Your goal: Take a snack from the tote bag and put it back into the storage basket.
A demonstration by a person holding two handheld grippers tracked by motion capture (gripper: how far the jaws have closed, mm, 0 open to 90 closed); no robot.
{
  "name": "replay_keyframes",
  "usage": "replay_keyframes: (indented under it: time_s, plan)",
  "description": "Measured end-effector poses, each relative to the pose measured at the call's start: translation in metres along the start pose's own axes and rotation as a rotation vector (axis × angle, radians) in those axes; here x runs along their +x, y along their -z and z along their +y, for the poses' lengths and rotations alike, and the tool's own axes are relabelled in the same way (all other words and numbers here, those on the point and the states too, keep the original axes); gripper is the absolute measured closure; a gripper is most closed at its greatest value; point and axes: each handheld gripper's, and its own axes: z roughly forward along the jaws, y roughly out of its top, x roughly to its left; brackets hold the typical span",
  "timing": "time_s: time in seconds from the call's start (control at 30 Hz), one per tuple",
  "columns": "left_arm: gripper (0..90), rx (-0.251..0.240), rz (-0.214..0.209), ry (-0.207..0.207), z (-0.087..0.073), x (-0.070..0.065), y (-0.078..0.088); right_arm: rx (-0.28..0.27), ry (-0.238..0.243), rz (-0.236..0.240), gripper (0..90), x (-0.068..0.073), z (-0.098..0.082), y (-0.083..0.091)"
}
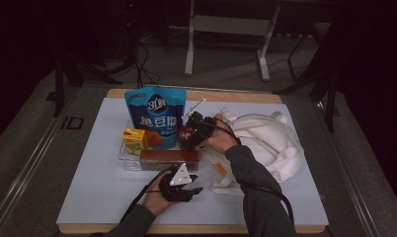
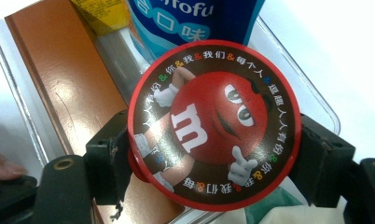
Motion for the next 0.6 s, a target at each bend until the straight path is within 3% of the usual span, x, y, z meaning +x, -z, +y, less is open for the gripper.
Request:
replay_keyframes:
  time_s: [0.17, 0.4, 0.53, 0.6]
  plan:
    - [52.5, 0.0, -0.001, -0.001, 0.0, 0.0, 0.0, 0.009, -0.017, 0.013, 24.9, -0.003, -0.003, -0.002]
    - [52.4, 0.0, 0.001, -0.001, 0.0, 0.0, 0.0, 0.007, -0.004, 0.011, 23.8, -0.003, -0.004, -0.002]
    - [52.3, 0.002, 0.002, -0.001, 0.0, 0.0, 0.0, -0.045, -0.008, 0.004, 23.3, -0.005, -0.004, 0.004]
    - [52.3, 0.003, 0.002, -0.003, 0.0, 0.0, 0.0, -0.041, 0.001, -0.009, 23.2, -0.005, -0.003, 0.007]
